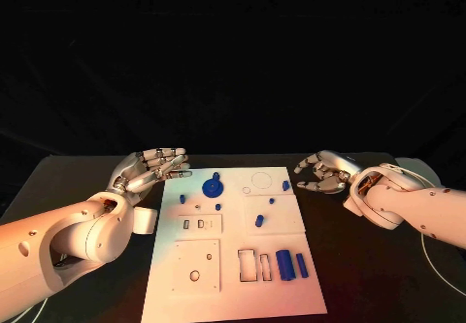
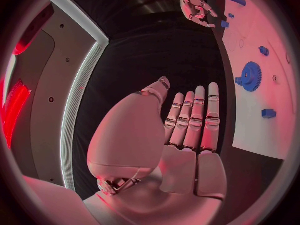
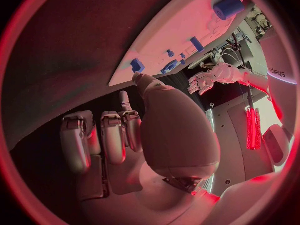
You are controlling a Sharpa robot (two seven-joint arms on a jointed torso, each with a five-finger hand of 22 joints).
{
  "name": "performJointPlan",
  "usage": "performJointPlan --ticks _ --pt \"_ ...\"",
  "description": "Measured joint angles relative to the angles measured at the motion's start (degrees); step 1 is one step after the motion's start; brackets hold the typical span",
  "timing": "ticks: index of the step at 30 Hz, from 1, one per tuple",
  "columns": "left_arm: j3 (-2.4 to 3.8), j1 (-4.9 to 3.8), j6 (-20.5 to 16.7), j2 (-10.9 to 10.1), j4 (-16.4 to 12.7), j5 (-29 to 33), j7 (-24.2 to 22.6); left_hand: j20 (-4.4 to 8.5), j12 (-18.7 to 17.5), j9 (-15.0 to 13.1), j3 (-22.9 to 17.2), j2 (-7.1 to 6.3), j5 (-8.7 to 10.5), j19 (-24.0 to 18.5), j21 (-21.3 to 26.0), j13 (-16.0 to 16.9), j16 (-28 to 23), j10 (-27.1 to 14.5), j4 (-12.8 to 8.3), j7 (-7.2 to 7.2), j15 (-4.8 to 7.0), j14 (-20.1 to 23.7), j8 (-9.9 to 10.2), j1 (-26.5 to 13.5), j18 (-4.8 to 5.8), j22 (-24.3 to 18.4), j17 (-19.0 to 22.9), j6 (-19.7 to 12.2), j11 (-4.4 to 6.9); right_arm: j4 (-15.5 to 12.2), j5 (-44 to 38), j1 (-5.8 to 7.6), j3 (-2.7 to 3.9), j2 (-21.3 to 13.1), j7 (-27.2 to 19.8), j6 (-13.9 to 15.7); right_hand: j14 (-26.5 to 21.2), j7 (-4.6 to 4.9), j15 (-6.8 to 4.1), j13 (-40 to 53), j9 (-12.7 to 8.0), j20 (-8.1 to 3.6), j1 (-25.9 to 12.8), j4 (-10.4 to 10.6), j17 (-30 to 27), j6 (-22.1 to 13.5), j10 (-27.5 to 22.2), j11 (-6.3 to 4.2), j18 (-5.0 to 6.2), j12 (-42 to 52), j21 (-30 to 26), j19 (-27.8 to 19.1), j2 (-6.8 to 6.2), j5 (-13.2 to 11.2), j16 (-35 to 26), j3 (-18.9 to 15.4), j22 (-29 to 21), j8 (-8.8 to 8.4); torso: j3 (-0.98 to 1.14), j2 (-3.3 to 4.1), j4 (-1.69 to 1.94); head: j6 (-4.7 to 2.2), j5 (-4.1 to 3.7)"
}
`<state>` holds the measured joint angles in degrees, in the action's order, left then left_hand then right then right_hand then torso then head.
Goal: Assemble the parts on the task board
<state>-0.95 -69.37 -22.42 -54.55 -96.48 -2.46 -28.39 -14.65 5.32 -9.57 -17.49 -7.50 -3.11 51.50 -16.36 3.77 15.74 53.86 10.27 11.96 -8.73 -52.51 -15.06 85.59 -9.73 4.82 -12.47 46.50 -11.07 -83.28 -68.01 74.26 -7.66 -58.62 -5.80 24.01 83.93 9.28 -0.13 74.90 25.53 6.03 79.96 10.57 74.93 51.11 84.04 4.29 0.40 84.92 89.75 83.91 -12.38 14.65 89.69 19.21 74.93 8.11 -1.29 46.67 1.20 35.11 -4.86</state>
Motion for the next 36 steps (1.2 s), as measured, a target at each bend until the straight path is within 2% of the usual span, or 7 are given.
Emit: performJointPlan --ticks 13,27,29,36 --pt "-0.01 0.01 0.01 0.00 0.08 0.00 0.00 0.00 0.00 0.00 0.00 0.00 0.00 0.00 0.00 0.00 0.00 0.00 0.00 0.00 0.00 0.00 0.00 0.00 0.00 0.00 0.01 0.00 0.00 1.29 0.59 -0.76 0.00 2.55 -0.23 -0.74 0.00 0.00 0.00 0.05 0.00 0.00 0.00 0.00 -0.01 0.00 0.00 0.00 0.00 0.00 0.00 0.00 0.00 0.00 0.00 0.00 0.01 0.00 -0.08 -0.02 0.04 0.50 0.14" --pt "0.00 0.01 0.00 -0.05 0.07 0.00 0.00 0.00 0.00 0.00 0.00 0.00 0.00 0.00 0.00 0.00 0.00 0.00 0.00 0.00 0.00 0.00 0.00 0.00 0.00 0.01 0.02 0.00 0.00 2.14 0.82 -1.27 -0.01 4.00 -0.15 -1.54 0.00 0.00 0.00 0.04 0.00 0.01 -0.01 0.06 -0.01 0.00 0.00 0.00 0.00 0.00 0.00 0.00 0.01 0.00 0.00 0.27 0.00 0.00 -0.09 -0.07 -0.02 0.71 0.23" --pt "0.00 0.01 0.00 -0.05 0.07 0.00 0.00 0.00 0.00 0.00 0.00 0.00 0.00 0.00 0.00 0.00 0.00 0.00 0.00 0.00 0.00 0.00 0.00 0.00 0.00 0.01 0.02 0.00 0.00 2.27 0.84 -1.30 -0.01 4.23 -0.13 -1.59 0.00 0.32 0.00 0.04 0.09 0.01 -0.01 0.18 -0.02 0.52 0.00 0.00 0.00 0.04 0.00 0.00 0.01 0.00 0.00 0.60 0.00 0.00 -0.09 -0.07 -0.03 0.71 0.23" --pt "0.00 0.01 0.00 -0.05 0.07 0.00 0.01 0.00 0.00 0.00 0.00 0.00 0.00 0.00 0.00 0.00 0.00 0.00 0.00 0.00 0.00 0.00 0.00 0.00 0.00 0.01 0.02 0.00 0.00 2.78 0.88 -1.51 -0.01 4.86 -0.04 -1.73 0.00 -0.25 0.01 0.04 0.40 0.01 -0.01 0.07 -0.02 2.51 0.00 0.00 0.00 0.45 0.00 0.00 0.01 0.00 0.00 1.68 -0.01 0.52 -0.06 -0.07 -0.07 0.99 0.30"
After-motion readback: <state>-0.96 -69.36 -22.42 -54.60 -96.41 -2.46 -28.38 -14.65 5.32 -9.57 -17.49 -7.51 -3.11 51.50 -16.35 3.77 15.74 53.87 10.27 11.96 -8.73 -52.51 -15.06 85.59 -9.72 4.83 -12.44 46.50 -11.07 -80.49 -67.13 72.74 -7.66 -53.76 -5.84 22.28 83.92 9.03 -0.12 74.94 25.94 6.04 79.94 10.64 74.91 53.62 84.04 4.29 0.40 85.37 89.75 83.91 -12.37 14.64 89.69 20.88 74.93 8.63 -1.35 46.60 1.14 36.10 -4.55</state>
